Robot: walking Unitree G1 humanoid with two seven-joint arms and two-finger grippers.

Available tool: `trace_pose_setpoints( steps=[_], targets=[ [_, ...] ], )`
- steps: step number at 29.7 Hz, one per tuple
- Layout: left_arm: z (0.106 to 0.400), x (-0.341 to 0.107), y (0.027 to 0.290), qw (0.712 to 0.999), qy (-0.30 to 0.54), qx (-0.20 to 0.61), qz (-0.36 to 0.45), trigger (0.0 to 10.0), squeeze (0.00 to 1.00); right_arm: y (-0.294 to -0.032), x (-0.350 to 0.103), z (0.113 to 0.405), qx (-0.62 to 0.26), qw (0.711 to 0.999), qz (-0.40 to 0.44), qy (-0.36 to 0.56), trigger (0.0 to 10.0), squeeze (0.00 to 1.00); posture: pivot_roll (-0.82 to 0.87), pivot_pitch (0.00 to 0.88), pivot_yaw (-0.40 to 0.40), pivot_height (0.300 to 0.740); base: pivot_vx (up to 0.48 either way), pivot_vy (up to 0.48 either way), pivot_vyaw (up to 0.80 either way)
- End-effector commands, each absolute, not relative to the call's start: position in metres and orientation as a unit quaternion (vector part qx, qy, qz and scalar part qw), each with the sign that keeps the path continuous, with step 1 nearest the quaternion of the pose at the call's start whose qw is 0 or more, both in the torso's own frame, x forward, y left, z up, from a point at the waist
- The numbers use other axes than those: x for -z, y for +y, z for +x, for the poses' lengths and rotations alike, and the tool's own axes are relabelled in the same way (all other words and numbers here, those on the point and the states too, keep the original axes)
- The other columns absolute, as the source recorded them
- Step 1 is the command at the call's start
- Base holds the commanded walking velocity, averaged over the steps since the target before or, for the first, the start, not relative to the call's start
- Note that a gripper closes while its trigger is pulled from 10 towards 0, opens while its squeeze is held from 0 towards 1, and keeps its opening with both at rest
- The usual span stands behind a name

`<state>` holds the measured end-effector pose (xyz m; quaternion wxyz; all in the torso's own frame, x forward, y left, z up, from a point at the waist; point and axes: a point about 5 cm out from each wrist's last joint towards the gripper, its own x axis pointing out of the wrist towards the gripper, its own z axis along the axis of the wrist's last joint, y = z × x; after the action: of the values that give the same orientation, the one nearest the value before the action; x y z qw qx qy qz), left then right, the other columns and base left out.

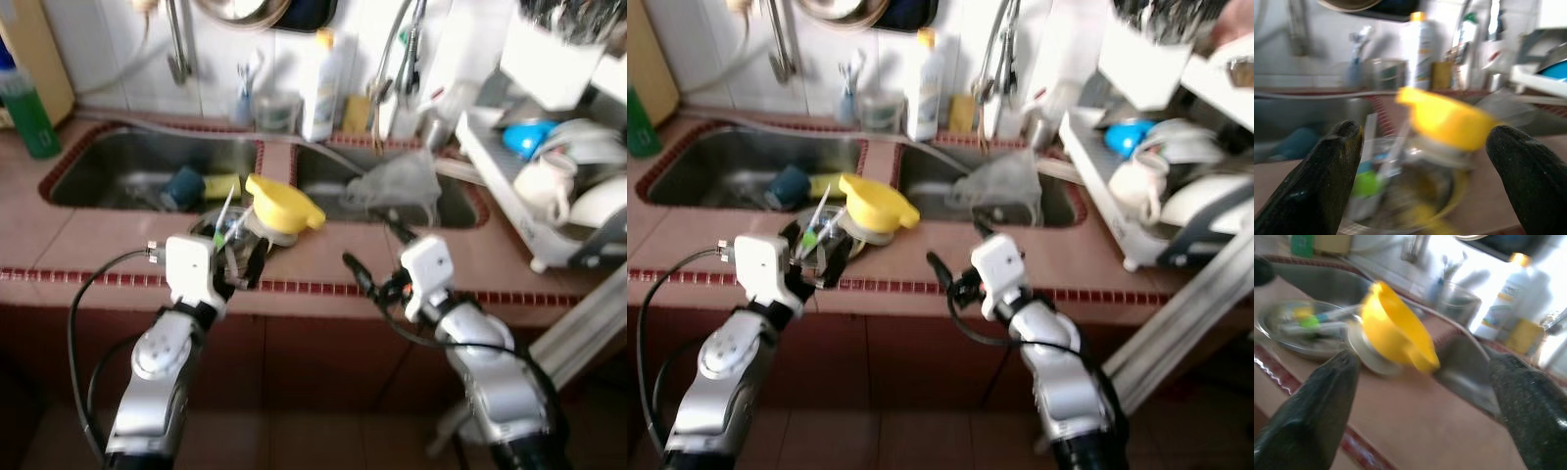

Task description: Kitchen organization

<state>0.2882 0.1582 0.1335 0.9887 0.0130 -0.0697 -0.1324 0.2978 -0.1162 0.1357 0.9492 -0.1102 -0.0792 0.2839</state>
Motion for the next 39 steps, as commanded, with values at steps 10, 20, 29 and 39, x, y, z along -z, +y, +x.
trace_pose_setpoints(
  steps=[10,20,29,39],
  targets=[
    [0.287,-0.141,0.148,0.983,-0.080,0.159,0.033,10.0,0.00,-0.126,-0.137,0.296,-0.313,0.936,-0.148,-0.071,10.0,0.00,0.01,0.030,-0.063,0.740,0.000,0.000,0.00],
    [0.289,-0.147,0.138,0.981,-0.082,0.173,0.038,10.0,0.00,-0.134,-0.145,0.302,-0.357,0.912,-0.191,-0.068,10.0,0.00,0.00,0.039,-0.062,0.740,0.000,0.000,0.00],
    [0.292,-0.151,0.133,0.981,-0.078,0.173,0.035,10.0,0.00,-0.143,-0.152,0.315,-0.365,0.903,-0.218,-0.066,10.0,0.00,0.00,0.038,-0.065,0.740,0.000,0.000,0.00],
    [0.297,-0.161,0.134,0.981,-0.088,0.169,0.039,10.0,0.00,-0.149,-0.165,0.337,-0.360,0.901,-0.231,-0.076,10.0,0.00,0.01,0.065,-0.077,0.740,0.000,0.000,0.00]
  ],
)
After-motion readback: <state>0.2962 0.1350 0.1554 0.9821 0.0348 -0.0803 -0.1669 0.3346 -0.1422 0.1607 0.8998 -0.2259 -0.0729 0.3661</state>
